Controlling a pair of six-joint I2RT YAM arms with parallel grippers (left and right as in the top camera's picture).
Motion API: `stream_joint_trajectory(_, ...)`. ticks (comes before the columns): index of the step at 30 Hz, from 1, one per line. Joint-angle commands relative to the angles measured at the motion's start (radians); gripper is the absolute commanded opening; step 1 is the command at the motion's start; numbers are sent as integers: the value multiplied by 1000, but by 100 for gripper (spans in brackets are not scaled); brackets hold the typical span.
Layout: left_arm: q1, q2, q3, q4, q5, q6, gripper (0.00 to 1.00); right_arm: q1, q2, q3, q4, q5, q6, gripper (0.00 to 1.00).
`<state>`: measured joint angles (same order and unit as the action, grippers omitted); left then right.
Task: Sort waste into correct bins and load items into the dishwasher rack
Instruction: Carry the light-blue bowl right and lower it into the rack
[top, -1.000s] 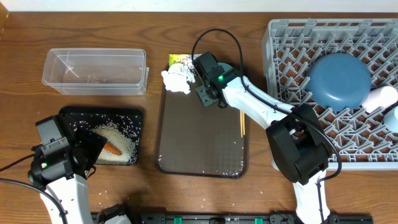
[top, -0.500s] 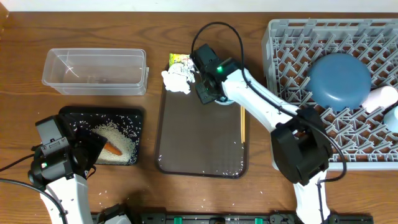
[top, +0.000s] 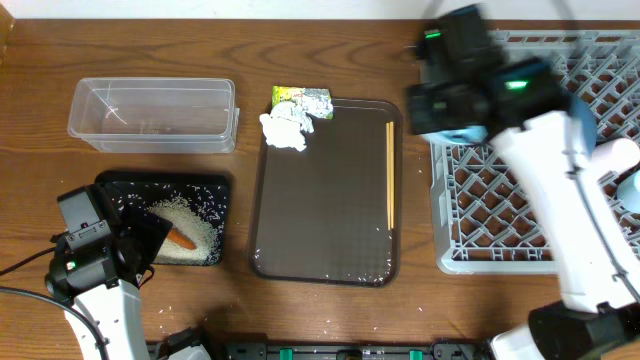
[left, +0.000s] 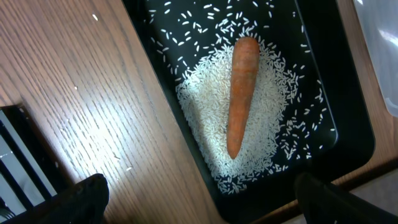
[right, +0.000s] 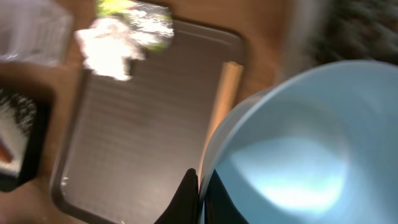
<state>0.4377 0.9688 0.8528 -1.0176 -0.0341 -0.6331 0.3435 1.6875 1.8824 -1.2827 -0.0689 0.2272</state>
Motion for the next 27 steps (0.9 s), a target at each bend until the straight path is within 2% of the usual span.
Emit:
stream_joint_trajectory(1,7,-1,-2,-2,-19,-16,98,-155,-38,-1,-75,-136,-22,1)
stream_joint_trajectory(8,7,-1,-2,-3,-19,-16,98,-463,-103,-77,-208,-488,-187,1)
stream_joint_trajectory(16,7,-1,-2,-3,-19,-16,98,-723,-145,-351,-217,-903,-447,1)
stream_joint_trajectory(21,7,-1,-2,-3,-19,-16,98,-844,-145,-526,-192,-1038,-571,1)
stream_joint_trajectory(27,7,-1,-2,-3,-19,-16,98,-973,-145,-678,-94,-1065,-603,1)
